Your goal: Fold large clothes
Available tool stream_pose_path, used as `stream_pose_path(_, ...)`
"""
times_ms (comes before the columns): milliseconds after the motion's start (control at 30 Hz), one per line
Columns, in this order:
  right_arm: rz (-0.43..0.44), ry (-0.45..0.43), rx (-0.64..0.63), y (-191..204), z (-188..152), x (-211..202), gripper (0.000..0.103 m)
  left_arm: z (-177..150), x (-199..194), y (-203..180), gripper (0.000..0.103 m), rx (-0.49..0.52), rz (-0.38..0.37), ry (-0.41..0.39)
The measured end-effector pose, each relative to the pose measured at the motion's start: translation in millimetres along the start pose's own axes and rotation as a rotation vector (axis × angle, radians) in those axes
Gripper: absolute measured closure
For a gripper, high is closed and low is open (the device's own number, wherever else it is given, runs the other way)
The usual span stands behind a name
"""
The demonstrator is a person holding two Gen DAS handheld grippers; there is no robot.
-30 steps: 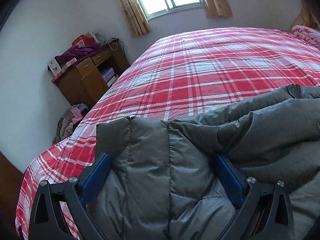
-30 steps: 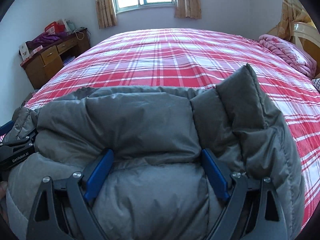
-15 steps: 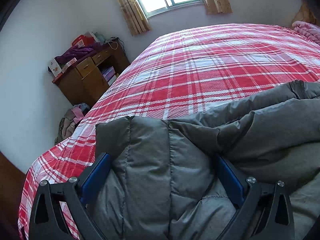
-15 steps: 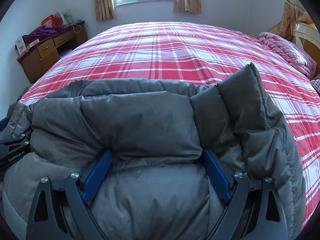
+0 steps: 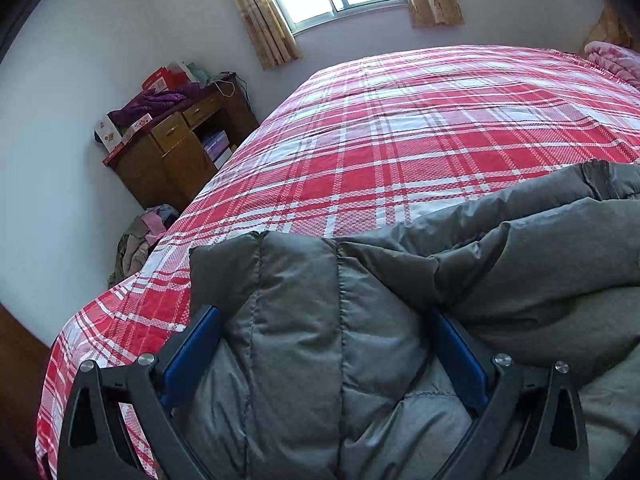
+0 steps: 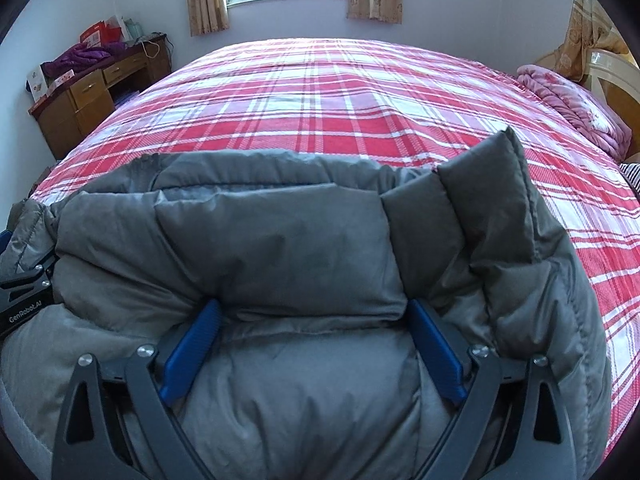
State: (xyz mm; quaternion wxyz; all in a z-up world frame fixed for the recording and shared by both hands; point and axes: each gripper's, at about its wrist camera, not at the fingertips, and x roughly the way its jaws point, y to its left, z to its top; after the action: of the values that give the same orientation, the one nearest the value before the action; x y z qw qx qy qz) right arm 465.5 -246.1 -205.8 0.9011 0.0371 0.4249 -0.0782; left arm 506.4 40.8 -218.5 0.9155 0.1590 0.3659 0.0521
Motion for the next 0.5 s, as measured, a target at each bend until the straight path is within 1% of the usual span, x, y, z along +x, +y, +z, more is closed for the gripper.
stream_pose_path(500,-0.036,0.011,-0.019,5.0,0.5,2.3,0.006,1.1,0.4,-1.4,0.001,0.012,0.009,0.005)
